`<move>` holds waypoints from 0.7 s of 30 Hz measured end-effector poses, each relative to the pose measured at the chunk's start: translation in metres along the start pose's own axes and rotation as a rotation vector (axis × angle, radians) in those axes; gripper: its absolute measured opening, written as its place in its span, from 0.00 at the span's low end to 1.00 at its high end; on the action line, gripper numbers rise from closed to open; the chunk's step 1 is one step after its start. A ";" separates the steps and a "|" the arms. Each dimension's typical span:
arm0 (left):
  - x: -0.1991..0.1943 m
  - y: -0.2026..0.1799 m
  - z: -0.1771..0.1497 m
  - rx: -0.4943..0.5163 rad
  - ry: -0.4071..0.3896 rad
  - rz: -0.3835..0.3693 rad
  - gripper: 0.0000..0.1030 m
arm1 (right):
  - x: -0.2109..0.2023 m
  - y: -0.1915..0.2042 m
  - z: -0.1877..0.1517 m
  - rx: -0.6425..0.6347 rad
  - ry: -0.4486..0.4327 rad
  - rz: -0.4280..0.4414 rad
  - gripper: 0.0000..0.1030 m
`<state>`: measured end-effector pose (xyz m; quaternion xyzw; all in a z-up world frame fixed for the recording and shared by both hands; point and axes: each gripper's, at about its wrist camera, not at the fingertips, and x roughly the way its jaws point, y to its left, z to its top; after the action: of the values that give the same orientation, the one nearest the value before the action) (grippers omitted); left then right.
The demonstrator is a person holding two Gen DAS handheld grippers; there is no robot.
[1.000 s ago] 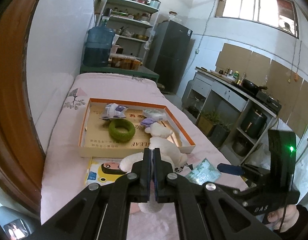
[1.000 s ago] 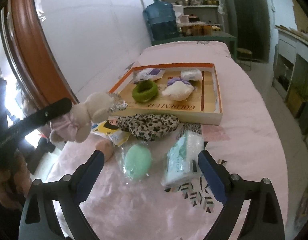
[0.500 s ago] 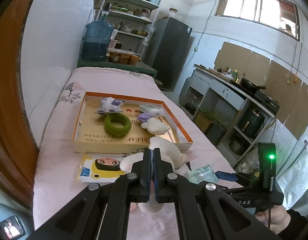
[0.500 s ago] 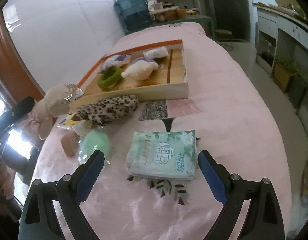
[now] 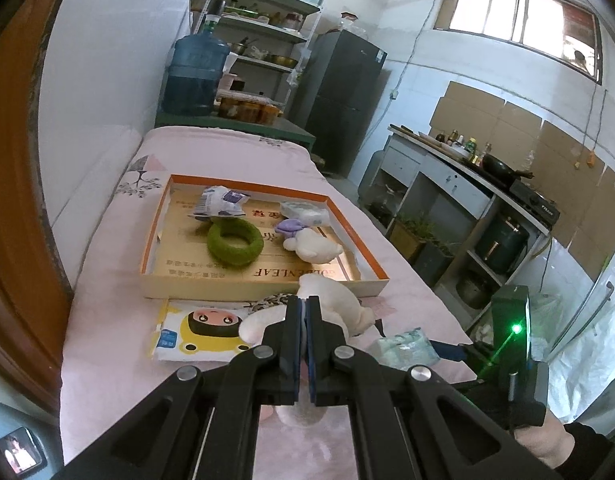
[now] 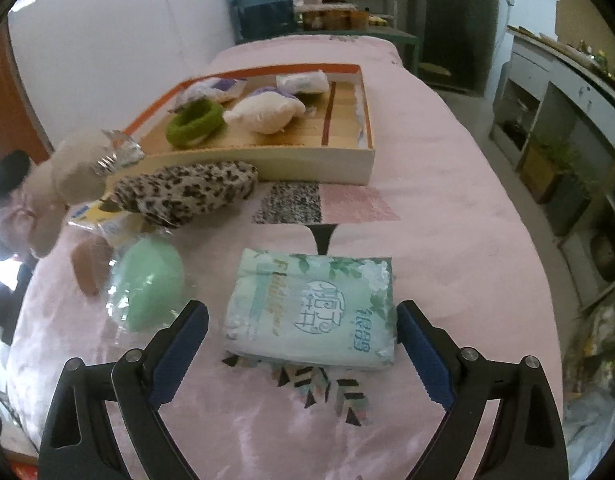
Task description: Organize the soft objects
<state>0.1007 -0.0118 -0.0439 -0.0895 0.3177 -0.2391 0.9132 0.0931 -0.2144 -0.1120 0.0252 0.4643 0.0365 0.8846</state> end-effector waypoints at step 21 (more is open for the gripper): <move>0.000 -0.003 0.015 -0.005 -0.032 0.060 0.02 | -0.042 0.002 0.029 -0.035 -0.099 0.054 0.73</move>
<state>0.1092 -0.0139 -0.0310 -0.0858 0.3060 -0.2094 0.9248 0.0932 -0.2160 -0.0610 0.0241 0.4184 0.0670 0.9055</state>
